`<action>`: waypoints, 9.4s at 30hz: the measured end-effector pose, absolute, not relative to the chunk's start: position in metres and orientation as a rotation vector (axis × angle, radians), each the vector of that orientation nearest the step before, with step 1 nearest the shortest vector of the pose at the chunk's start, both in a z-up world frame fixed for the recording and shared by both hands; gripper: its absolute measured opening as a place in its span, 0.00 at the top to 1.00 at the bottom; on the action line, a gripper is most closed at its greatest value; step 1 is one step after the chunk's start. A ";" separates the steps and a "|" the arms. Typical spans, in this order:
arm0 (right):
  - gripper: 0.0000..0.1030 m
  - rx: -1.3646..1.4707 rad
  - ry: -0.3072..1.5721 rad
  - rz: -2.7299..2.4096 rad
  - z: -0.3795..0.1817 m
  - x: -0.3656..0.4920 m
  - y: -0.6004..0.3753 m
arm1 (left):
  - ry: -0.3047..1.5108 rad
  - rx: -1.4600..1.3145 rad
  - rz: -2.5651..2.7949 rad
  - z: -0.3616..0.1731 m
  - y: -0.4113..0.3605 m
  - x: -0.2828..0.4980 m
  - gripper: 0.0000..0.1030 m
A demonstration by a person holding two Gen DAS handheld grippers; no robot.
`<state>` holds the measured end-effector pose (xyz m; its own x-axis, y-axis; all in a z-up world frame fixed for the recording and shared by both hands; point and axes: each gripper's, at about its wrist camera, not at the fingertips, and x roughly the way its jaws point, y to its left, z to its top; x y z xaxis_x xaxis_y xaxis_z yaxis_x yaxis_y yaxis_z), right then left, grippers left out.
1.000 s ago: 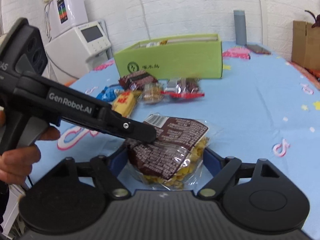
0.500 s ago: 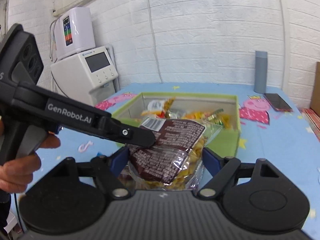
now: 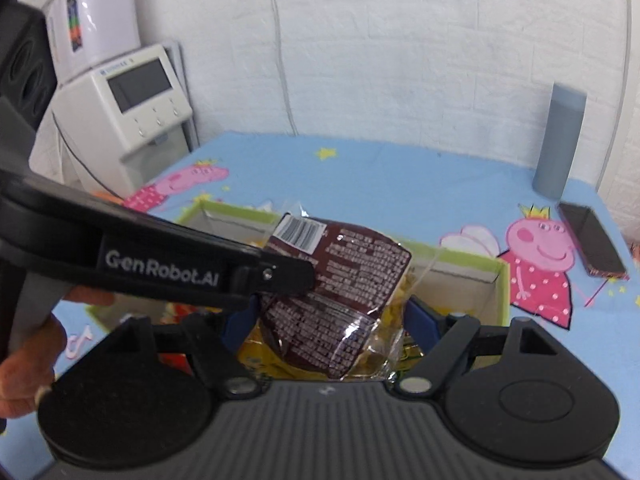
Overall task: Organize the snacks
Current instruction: 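Carry both brown cake packets into the green box and open both tools, then move both tools back toward the yellow Wangwang rice cracker packet, then grasp the yellow Wangwang packet with the left tool while the right grasps the red-bagged sausage packet, then carry both packets into the green box and open both tools, then grasp the brown cake packet with the left tool, then hold the brown packet with the left tool while the right grasps the clear cookie packet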
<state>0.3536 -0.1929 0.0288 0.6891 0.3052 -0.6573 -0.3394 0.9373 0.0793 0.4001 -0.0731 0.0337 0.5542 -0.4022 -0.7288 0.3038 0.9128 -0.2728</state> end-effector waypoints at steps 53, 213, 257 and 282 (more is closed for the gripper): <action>0.11 -0.194 0.747 0.588 -0.045 0.075 -0.088 | 0.966 -0.213 -0.567 -0.040 0.014 0.146 0.56; 0.01 -0.130 0.783 0.272 -0.048 0.174 -0.187 | 0.913 0.017 -0.481 -0.028 -0.036 0.257 0.62; 0.01 0.095 0.742 0.345 -0.033 0.040 -0.203 | 0.948 -0.058 -0.520 -0.038 -0.050 0.118 0.68; 0.11 -0.049 0.697 0.246 -0.048 0.051 -0.169 | 1.026 0.186 -0.605 -0.033 -0.143 0.204 0.61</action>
<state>0.0510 -0.1691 -0.0476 0.7393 0.2082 -0.6404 -0.2408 0.9699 0.0374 0.2041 -0.1427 -0.0328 0.3723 -0.3843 -0.8448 0.5535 0.8226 -0.1303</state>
